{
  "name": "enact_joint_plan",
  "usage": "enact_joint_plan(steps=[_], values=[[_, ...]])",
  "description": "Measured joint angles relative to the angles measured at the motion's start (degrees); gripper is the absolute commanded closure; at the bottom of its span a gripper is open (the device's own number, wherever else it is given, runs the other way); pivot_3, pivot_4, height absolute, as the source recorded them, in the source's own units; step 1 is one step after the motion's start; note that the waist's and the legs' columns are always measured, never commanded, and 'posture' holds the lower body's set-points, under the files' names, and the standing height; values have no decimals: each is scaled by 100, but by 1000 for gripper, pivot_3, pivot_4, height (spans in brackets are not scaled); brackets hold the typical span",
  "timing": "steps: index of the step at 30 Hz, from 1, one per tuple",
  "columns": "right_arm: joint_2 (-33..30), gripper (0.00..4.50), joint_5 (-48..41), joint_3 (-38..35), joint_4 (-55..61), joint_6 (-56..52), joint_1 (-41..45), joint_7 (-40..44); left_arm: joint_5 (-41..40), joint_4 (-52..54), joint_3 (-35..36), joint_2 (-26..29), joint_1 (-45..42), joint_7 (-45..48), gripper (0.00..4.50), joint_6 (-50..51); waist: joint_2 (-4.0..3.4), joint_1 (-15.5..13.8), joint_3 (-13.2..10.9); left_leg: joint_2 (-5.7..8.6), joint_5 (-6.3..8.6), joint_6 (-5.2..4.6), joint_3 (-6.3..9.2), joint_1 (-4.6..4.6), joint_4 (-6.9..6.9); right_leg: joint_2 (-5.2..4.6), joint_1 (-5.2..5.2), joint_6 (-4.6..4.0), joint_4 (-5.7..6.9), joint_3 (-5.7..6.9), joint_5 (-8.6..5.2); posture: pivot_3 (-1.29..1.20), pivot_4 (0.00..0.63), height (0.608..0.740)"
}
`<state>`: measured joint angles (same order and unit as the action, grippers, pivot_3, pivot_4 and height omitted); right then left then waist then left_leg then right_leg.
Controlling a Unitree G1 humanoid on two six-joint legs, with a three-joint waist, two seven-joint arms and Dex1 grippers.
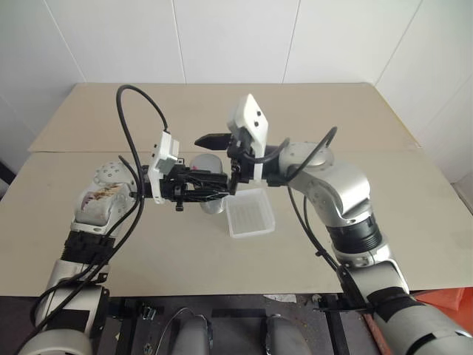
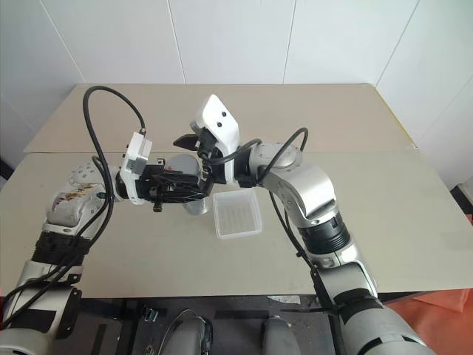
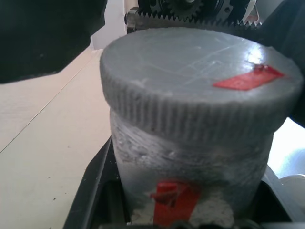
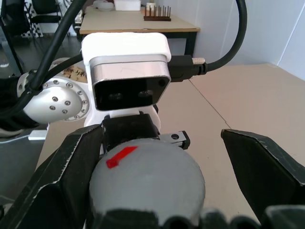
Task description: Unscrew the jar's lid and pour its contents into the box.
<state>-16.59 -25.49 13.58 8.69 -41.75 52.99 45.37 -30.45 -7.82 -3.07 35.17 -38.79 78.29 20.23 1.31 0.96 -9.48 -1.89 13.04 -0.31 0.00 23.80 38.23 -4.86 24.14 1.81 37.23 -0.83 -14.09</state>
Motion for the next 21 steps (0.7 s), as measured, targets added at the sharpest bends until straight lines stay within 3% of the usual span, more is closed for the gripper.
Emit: enact_joint_plan(steps=[13,21], values=[[-620,9,-292,-96,377,0,-342,133,-6,-25,67,214,21,168,2569,11,0,-2,0,0,0,0,0,0,0,0,0,0,-1,0,0,0,150,740],[-992,9,-228,-590,171,0,-472,8,-74,-12,140,327,50,508,2569,12,0,-12,0,-2,0,0,-1,0,0,2,0,0,-2,0,0,0,150,740]])
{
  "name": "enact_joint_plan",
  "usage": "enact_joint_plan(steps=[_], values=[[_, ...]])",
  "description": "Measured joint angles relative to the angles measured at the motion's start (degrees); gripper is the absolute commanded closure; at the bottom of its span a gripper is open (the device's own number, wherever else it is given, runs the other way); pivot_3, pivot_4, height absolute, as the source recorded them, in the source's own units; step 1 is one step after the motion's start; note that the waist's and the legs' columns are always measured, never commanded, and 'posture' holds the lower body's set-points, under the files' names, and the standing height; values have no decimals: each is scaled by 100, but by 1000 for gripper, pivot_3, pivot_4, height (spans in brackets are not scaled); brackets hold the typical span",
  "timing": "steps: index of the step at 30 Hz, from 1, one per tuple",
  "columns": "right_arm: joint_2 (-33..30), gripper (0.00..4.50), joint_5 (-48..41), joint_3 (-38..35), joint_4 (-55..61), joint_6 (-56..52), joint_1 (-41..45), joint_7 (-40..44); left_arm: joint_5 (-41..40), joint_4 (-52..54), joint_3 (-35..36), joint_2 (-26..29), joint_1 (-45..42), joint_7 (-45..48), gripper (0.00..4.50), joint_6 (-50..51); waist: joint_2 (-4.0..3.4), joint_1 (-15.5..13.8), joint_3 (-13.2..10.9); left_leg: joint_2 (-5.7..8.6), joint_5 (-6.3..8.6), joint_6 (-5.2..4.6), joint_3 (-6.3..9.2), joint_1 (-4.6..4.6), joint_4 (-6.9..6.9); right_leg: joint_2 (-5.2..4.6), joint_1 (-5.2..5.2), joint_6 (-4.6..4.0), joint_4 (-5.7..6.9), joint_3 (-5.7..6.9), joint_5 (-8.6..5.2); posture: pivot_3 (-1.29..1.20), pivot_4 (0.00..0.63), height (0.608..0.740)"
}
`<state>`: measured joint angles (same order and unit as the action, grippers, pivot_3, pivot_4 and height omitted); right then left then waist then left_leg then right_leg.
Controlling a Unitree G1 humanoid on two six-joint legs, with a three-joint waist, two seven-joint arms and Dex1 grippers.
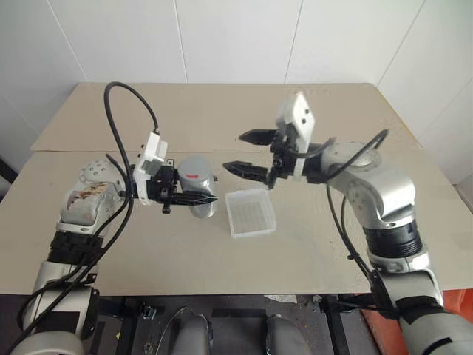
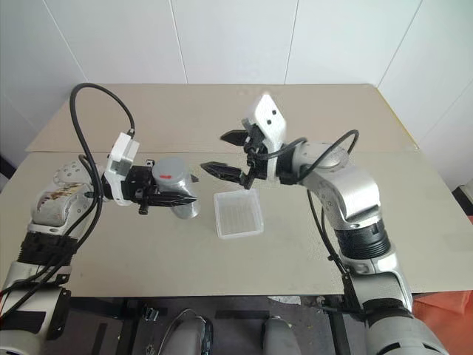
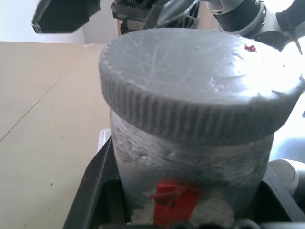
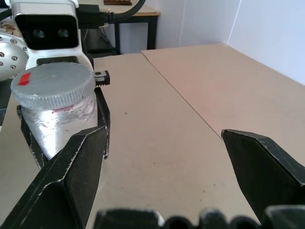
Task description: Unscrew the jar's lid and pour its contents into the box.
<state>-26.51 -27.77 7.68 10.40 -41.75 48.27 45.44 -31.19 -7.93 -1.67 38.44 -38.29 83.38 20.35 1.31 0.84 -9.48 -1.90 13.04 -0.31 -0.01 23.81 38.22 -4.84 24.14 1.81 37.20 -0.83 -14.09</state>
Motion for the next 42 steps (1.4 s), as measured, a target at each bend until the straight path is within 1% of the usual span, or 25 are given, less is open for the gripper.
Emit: enact_joint_plan(steps=[5,10,14,21,26,31,35,42], values=[[-139,9,-53,-46,76,-1,-210,59,6,11,0,-2,0,-3,2569,0,0,6,0,0,0,0,0,0,0,0,-1,0,1,0,0,0,150,740],[-163,9,-259,-56,532,-28,-227,113,51,-45,-3,-103,-3,-45,2569,-18,0,11,0,-1,0,0,0,0,0,1,0,0,1,0,0,0,150,740],[57,9,-411,18,779,-77,-220,115,128,-165,-40,-278,-45,-113,2569,-50,0,3,0,-1,0,0,1,0,2,1,-2,0,2,0,0,0,150,740],[305,9,-452,127,783,-86,-63,67,204,-197,-49,-427,-145,-184,2569,-60,0,5,0,-1,0,0,1,0,2,1,-1,-1,2,0,1,0,150,740],[787,9,-178,552,378,-48,320,-4,210,-165,-98,-543,-145,-255,2569,-59,0,30,0,-6,0,0,2,-2,2,8,0,-2,4,-1,1,0,150,740],[1024,9,17,582,-86,37,482,16,206,-150,-101,-538,-145,-287,2569,-52,0,9,0,-5,0,0,2,-1,2,8,0,-2,3,-1,2,0,150,740],[1154,9,123,587,-298,146,541,68,206,-123,-101,-525,-145,-289,2569,-47,0,12,0,-5,0,0,2,-1,2,8,0,-3,3,-1,2,0,150,740],[1166,9,222,587,-408,234,540,177,204,-80,-99,-486,-143,-296,2569,-43,0,12,0,-5,0,0,2,-1,2,8,0,-3,3,-1,2,0,150,740]])
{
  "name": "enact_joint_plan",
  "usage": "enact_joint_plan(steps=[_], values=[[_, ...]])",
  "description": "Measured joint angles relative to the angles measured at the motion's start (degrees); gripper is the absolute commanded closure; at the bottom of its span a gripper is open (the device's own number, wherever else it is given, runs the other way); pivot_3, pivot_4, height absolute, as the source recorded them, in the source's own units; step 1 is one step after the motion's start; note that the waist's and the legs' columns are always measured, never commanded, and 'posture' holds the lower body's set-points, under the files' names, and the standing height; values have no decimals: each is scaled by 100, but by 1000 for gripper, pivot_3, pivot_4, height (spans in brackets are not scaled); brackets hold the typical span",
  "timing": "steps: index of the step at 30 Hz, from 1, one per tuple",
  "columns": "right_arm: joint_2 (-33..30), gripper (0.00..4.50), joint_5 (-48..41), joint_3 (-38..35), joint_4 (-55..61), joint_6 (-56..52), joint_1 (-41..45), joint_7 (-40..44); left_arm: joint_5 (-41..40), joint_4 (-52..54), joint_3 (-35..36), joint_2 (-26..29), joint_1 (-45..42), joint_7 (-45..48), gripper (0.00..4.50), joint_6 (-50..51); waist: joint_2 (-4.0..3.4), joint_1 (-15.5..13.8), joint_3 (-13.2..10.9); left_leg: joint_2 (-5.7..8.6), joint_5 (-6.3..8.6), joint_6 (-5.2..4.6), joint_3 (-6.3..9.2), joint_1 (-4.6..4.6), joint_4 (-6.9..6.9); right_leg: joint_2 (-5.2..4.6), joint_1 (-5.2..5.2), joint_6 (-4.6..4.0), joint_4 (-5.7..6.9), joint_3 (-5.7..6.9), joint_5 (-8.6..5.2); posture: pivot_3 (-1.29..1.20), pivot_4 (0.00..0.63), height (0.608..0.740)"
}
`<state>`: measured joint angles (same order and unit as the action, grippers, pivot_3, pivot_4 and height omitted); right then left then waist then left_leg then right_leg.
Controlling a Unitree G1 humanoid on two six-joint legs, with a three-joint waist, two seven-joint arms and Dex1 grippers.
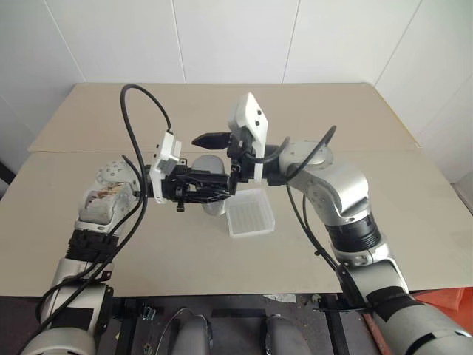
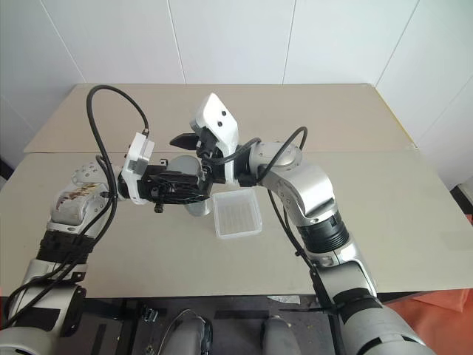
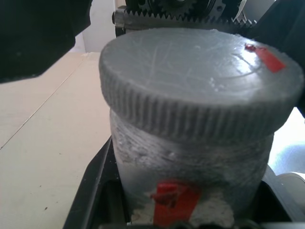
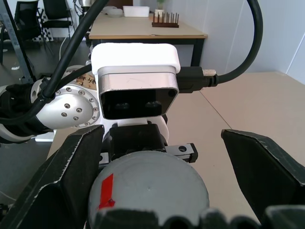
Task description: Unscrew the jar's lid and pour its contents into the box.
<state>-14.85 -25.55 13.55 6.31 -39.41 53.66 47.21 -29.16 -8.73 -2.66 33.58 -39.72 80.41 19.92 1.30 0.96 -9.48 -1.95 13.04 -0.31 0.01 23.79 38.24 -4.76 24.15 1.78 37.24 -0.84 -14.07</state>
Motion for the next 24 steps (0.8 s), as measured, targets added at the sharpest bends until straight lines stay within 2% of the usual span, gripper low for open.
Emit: enact_joint_plan(steps=[13,24], values=[[-288,9,-58,-39,57,0,-56,131,-11,0,61,178,64,-7,2569,38,0,3,0,0,0,0,0,0,0,0,0,0,0,0,0,0,150,740],[-897,9,-119,-412,131,-1,-344,98,-60,124,201,452,263,139,2569,165,0,-16,0,0,0,0,-1,1,0,0,-1,0,-2,0,0,0,150,740]])
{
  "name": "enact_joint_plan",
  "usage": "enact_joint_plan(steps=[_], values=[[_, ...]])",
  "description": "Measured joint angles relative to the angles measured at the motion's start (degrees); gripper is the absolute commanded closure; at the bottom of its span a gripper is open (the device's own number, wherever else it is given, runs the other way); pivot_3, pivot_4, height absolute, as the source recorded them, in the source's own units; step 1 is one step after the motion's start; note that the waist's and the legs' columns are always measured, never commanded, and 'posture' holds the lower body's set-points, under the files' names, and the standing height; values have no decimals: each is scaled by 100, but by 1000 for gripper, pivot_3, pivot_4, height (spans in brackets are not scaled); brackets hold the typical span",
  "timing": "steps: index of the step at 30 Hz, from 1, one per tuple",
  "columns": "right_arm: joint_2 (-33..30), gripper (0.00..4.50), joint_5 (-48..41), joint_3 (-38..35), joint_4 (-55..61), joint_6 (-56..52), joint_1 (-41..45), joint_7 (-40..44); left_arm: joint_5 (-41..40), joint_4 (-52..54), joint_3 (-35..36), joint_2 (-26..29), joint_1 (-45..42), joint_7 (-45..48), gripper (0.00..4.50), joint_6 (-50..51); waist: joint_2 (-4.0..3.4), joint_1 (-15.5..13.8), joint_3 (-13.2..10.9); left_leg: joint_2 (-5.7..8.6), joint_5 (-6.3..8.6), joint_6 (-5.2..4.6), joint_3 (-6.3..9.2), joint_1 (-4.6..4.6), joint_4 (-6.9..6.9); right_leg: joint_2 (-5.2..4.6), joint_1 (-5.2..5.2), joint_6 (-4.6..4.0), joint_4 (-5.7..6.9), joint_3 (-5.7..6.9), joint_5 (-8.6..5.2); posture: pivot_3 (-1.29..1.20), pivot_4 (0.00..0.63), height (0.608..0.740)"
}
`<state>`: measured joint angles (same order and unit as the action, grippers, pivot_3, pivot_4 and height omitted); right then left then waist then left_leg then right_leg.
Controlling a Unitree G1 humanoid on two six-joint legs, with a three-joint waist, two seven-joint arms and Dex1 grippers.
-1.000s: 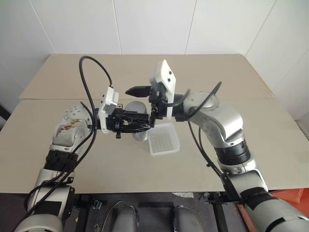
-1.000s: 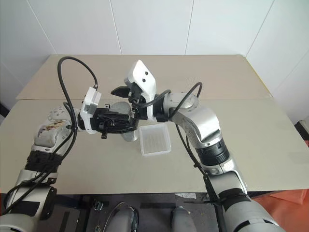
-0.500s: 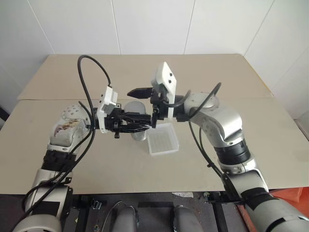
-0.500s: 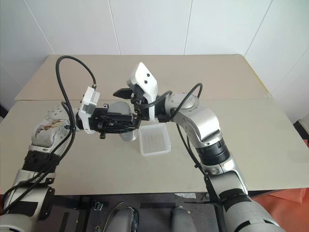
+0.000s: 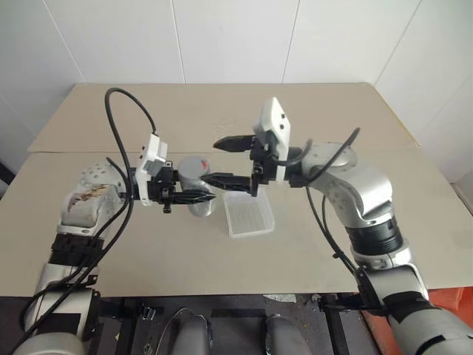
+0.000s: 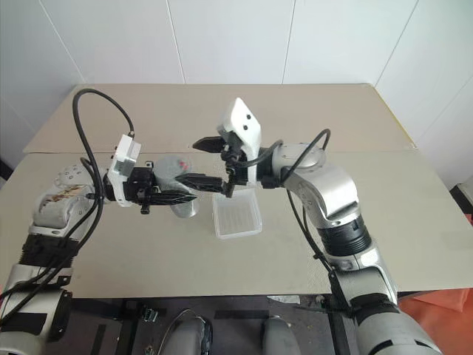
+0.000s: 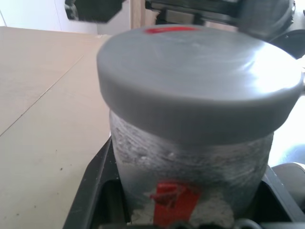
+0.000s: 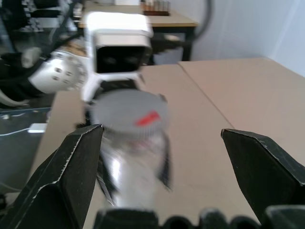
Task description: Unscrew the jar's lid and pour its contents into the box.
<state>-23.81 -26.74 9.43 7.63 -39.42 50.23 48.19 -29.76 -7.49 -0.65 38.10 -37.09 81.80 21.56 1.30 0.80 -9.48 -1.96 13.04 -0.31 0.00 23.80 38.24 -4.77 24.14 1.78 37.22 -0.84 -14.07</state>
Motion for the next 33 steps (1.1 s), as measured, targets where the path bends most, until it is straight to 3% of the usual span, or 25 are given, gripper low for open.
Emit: enact_joint_plan(steps=[10,17,25,33], values=[[-127,9,22,-113,35,-7,-192,-72,-73,87,0,0,0,44,2569,-1,0,14,0,0,0,0,0,0,0,1,1,0,0,-2,0,0,150,740],[-215,9,-374,-271,729,-196,-200,-63,-51,20,-27,-151,-10,-41,2569,-24,0,11,0,-1,0,0,0,0,0,1,0,0,0,-1,0,0,150,740],[355,9,-407,186,964,-313,-154,-266,60,-102,-47,-349,-145,-128,2569,-75,0,23,0,-1,0,0,1,0,0,1,2,0,2,-1,0,0,150,740],[679,9,-121,344,389,-229,159,-344,62,-114,-55,-370,-161,-118,2569,-133,0,15,0,0,0,0,0,0,0,1,1,-1,1,-1,0,0,150,740]])
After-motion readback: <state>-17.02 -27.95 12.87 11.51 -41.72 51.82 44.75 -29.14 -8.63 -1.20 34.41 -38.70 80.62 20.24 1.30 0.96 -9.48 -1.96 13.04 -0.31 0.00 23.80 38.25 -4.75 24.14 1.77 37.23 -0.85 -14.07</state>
